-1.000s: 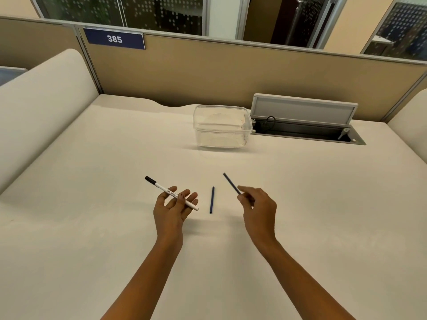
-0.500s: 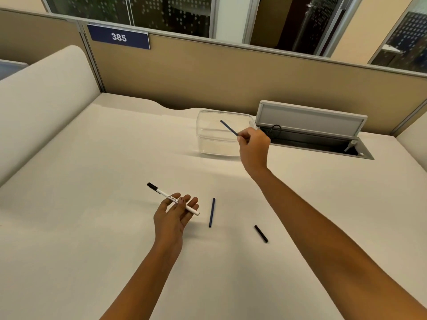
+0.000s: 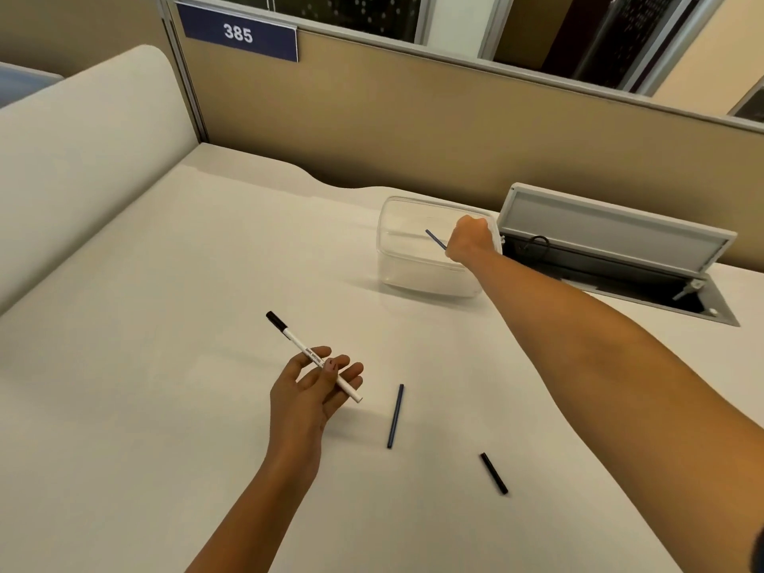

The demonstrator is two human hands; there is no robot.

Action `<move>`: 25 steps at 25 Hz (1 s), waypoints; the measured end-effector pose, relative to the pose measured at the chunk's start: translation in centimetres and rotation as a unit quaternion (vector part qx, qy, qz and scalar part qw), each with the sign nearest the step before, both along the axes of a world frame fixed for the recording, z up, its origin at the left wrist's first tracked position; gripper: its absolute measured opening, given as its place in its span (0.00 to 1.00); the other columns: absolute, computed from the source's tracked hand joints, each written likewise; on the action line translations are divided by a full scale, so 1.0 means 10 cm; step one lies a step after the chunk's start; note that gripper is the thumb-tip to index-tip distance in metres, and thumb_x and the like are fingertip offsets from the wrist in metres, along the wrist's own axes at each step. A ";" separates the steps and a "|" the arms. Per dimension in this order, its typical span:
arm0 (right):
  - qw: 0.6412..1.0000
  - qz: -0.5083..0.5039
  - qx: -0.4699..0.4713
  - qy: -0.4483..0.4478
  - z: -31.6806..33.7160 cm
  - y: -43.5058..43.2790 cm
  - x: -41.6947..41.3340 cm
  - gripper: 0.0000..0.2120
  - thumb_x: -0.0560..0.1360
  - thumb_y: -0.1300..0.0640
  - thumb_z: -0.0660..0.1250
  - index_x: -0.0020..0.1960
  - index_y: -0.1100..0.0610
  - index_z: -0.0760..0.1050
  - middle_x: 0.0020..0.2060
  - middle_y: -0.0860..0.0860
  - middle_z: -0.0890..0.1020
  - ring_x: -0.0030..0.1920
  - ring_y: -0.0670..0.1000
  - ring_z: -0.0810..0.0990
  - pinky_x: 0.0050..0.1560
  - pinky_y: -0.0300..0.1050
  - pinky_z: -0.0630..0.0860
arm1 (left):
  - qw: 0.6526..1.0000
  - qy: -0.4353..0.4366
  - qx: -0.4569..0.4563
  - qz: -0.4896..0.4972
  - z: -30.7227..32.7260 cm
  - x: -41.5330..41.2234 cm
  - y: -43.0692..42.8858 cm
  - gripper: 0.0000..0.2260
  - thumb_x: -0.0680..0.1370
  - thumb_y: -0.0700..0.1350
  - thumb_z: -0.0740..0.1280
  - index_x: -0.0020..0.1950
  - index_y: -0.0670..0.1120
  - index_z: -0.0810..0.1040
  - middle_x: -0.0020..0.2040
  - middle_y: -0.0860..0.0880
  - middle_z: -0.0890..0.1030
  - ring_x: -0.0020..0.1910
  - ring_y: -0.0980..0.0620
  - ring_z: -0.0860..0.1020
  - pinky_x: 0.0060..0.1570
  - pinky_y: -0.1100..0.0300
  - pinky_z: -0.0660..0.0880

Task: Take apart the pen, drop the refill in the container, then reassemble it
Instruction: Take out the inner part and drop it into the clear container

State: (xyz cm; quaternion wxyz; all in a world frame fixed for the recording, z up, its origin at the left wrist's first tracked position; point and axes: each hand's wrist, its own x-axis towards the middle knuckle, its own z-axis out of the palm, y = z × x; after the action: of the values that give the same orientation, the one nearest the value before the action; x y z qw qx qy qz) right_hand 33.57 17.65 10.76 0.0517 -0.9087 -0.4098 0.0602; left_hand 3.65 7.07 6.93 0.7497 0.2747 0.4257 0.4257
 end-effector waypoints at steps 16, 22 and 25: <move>0.942 -0.030 0.334 0.016 0.46 -0.41 -0.15 0.07 0.73 0.66 0.64 0.44 0.63 0.81 0.42 0.58 0.85 0.45 0.56 0.81 0.44 0.43 0.76 | 0.999 -0.029 -0.013 -0.025 0.08 0.05 -0.04 0.07 0.77 0.36 0.65 0.54 0.38 0.75 0.41 0.45 0.85 0.45 0.43 0.84 0.39 0.58 0.81; 0.881 -0.034 0.457 0.118 0.15 -1.42 -1.06 0.03 0.69 0.64 0.69 0.39 0.58 0.81 0.32 0.51 0.83 0.34 0.48 0.79 0.39 0.29 0.71 | 0.998 -0.040 0.001 -0.040 0.07 -0.02 -0.13 0.05 0.78 0.37 0.64 0.52 0.39 0.75 0.43 0.45 0.84 0.47 0.44 0.84 0.41 0.58 0.81; 0.898 -0.077 0.391 0.186 -0.30 -1.79 -1.49 0.03 0.70 0.64 0.70 0.40 0.58 0.80 0.34 0.52 0.83 0.36 0.50 0.80 0.40 0.30 0.72 | 0.998 -0.042 0.002 -0.040 0.05 -0.05 -0.18 0.05 0.78 0.37 0.64 0.52 0.39 0.75 0.43 0.46 0.85 0.47 0.43 0.84 0.42 0.58 0.81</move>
State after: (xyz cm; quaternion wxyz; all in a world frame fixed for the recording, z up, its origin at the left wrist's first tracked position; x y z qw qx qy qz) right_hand 18.62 -0.25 7.77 0.4825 -0.8162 -0.3124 0.0590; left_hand 3.13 5.28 7.47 0.7826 0.2752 0.3819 0.4074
